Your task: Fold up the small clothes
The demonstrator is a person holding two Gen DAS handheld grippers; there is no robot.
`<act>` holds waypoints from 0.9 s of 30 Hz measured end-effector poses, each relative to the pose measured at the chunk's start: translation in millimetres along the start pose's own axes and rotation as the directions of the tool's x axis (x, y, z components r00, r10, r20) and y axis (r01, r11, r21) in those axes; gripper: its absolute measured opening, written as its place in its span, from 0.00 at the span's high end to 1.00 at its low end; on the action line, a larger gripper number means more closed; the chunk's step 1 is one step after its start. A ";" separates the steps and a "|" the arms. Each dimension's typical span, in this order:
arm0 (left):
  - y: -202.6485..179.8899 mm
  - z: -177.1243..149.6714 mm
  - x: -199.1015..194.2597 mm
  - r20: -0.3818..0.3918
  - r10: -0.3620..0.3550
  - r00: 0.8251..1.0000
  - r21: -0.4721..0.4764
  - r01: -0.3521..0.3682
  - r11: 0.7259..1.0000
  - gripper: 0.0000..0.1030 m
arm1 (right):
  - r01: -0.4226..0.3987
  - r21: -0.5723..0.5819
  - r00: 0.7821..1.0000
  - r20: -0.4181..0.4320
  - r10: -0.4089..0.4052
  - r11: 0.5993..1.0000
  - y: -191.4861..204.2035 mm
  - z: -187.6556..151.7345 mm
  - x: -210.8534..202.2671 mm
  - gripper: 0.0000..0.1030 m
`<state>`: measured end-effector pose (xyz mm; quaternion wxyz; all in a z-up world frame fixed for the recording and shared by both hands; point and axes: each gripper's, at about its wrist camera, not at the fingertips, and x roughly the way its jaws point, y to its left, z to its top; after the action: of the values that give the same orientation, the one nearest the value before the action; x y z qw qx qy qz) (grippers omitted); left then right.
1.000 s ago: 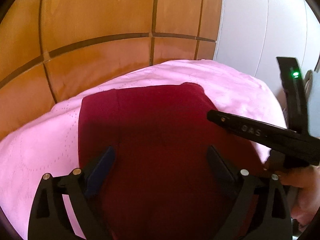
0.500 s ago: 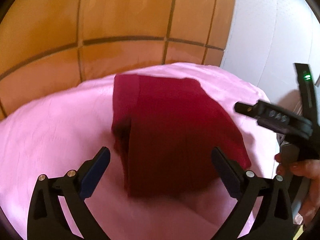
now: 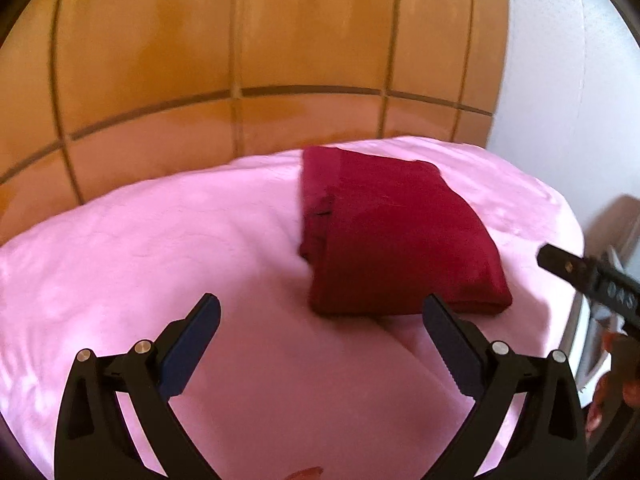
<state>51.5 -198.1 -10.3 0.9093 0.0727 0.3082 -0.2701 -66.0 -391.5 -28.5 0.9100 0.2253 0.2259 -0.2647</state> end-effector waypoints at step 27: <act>10.7 -21.5 -33.6 -0.002 0.100 0.995 -0.027 -0.100 0.995 0.02 | 0.007 -0.119 1.000 0.025 -0.005 0.993 16.9 -50.1 -37.1 0.04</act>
<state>23.7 -167.6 -7.7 0.9225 0.0757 0.3079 -0.2202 -98.8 -338.1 -43.8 0.9238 0.1665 0.2309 -0.2562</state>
